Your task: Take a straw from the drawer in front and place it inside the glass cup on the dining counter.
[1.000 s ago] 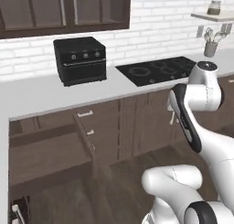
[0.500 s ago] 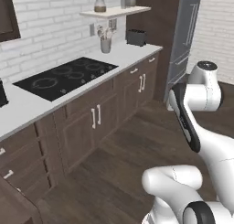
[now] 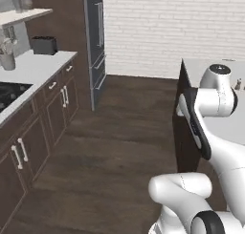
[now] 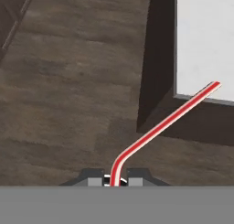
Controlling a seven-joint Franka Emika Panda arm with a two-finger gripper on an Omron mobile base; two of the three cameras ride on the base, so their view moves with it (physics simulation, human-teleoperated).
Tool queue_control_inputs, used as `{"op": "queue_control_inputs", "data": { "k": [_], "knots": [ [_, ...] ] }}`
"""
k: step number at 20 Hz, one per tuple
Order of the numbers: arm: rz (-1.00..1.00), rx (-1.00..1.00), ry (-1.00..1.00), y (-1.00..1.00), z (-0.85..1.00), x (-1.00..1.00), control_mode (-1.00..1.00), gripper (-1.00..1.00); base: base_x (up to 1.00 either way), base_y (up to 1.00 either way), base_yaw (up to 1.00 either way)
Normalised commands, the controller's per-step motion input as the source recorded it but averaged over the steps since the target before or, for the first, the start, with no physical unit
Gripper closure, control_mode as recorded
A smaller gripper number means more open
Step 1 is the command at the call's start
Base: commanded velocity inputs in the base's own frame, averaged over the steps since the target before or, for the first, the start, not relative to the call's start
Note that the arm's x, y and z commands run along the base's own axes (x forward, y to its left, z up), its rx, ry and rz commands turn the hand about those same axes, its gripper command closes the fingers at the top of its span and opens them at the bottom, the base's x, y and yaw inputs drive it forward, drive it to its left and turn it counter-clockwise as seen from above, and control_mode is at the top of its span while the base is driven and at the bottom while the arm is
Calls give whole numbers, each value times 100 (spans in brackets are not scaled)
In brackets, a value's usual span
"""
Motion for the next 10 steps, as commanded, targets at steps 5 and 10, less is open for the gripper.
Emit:
{"op": "queue_control_inputs", "data": {
  "k": [5, 10],
  "knots": [
    [0, 0, 0, 0, 0, 0, 100, 100, 88, 2, -57],
    [0, 0, 0, 0, 0, 0, 100, 100, 100, 48, -49]
  ]
}}
